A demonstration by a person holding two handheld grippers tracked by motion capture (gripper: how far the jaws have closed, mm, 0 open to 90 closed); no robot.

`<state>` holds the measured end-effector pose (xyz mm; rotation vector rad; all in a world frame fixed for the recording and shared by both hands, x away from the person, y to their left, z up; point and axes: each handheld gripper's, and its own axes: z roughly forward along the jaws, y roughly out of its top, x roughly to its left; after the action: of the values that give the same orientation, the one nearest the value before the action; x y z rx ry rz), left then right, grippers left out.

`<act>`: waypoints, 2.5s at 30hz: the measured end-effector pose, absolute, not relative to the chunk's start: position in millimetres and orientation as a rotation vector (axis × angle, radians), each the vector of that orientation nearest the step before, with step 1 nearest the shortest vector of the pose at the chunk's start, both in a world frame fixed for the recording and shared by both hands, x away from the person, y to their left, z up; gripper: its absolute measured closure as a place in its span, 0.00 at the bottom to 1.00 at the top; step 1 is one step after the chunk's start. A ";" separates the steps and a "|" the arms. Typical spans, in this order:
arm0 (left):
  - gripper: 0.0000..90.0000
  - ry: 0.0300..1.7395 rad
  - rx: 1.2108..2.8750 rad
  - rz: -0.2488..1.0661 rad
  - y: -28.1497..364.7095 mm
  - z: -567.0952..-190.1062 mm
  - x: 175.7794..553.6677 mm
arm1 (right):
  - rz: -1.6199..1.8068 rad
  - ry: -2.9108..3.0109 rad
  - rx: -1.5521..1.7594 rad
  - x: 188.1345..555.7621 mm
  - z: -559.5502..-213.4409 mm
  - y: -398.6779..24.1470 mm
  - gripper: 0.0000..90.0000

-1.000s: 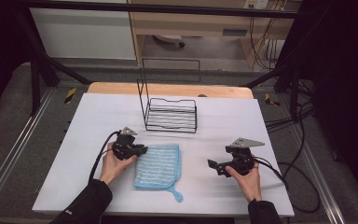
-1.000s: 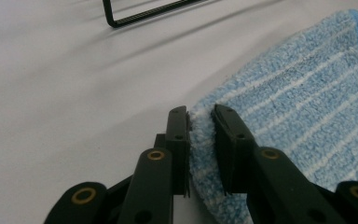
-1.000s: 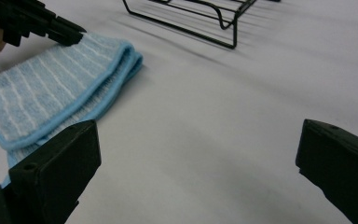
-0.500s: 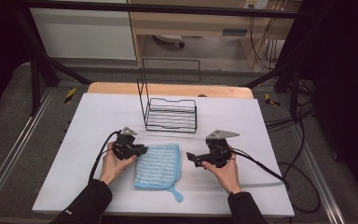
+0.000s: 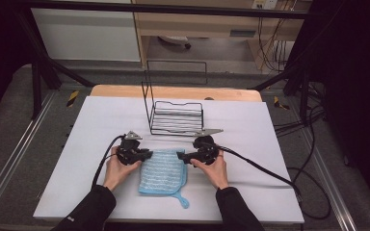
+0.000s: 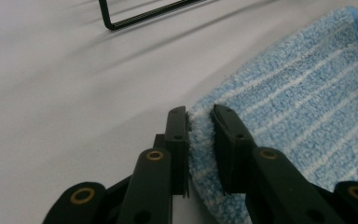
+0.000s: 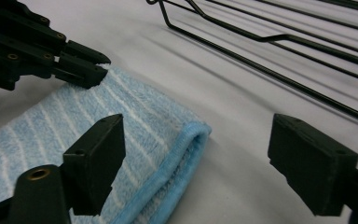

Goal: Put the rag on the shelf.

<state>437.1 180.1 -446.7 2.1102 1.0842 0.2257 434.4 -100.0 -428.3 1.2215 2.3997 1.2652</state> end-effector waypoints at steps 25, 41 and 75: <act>0.84 1.079 2.109 0.222 180.5 -447.2 437.5 | 1.249 2.483 1.328 445.5 -452.3 -87.4 0.72; 0.88 1.089 2.084 0.186 183.7 -446.6 438.4 | 1.278 2.511 1.413 446.5 -450.6 -87.9 0.87; 0.90 1.024 1.994 0.218 193.3 -422.1 424.7 | 1.409 2.416 1.355 428.1 -425.8 -93.6 0.89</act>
<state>424.7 193.3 -422.1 1.9942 1.0240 0.2176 428.1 -93.6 -425.8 1.3552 2.4159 1.4091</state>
